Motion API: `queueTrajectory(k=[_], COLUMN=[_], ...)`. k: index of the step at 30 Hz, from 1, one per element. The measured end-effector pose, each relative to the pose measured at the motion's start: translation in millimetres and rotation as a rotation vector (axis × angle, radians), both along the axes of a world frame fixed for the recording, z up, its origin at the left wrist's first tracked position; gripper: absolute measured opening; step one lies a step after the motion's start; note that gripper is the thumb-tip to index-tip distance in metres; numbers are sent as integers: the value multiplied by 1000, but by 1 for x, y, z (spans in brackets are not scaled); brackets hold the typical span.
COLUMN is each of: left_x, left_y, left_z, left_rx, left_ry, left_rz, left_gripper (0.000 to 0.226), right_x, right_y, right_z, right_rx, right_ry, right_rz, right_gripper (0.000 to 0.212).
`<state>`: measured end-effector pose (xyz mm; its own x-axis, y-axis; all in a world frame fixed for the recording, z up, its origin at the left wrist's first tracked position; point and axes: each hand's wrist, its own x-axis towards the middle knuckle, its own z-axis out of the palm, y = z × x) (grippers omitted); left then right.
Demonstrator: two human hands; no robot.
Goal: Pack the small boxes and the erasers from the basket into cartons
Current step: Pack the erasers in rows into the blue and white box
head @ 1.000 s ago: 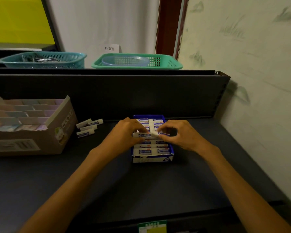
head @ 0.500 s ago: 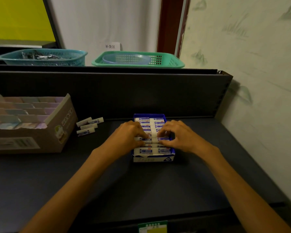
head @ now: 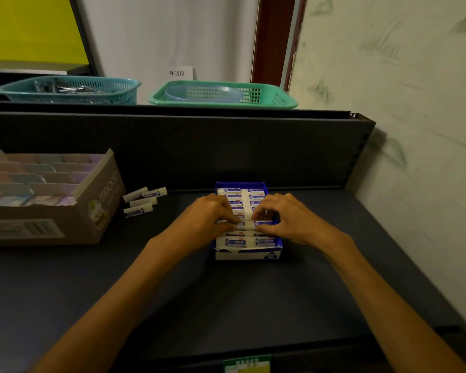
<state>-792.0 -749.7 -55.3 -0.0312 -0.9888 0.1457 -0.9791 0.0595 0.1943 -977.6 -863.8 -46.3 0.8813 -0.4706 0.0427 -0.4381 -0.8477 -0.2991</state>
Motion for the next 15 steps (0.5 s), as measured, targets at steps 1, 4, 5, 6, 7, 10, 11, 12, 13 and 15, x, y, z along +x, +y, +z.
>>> queueTrajectory(k=[1,4,5,6,7,10,11,12,13,15], left_x=[0,-1,-1,-2,-2,0,2,4,8,18], left_y=[0,0,0,1,1,6,8,11,15,24], left_z=[0,0,1,2,2,4,6,8,12,19], left_rx=[3,4,1,-1,0,-23,-45,-63,-73,-68], left_ry=[-5,-21,-22,-22,-19,-9,-6,-6,-12,-29], left_rz=[0,0,0,2,4,30,52,83,117,200], left_gripper=[30,30,30,30,31,33,35,36,37,38], right_x=[0,0,0,-1,-1,3,7,11,16,27], right_y=[0,2,3,3,4,7,8,9,9,12], right_z=[0,2,2,3,5,10,11,12,12,13], right_rx=[2,6,10,15,13,7,8,2,-10,-39], right_ry=[0,9,8,8,7,-19,-45,-73,-95,-114], right_rz=[-2,-14,-16,-15,-12,-20,-24,-26,-27,-23], right_gripper=[27,27,27,27,27,28,28,29,29,32])
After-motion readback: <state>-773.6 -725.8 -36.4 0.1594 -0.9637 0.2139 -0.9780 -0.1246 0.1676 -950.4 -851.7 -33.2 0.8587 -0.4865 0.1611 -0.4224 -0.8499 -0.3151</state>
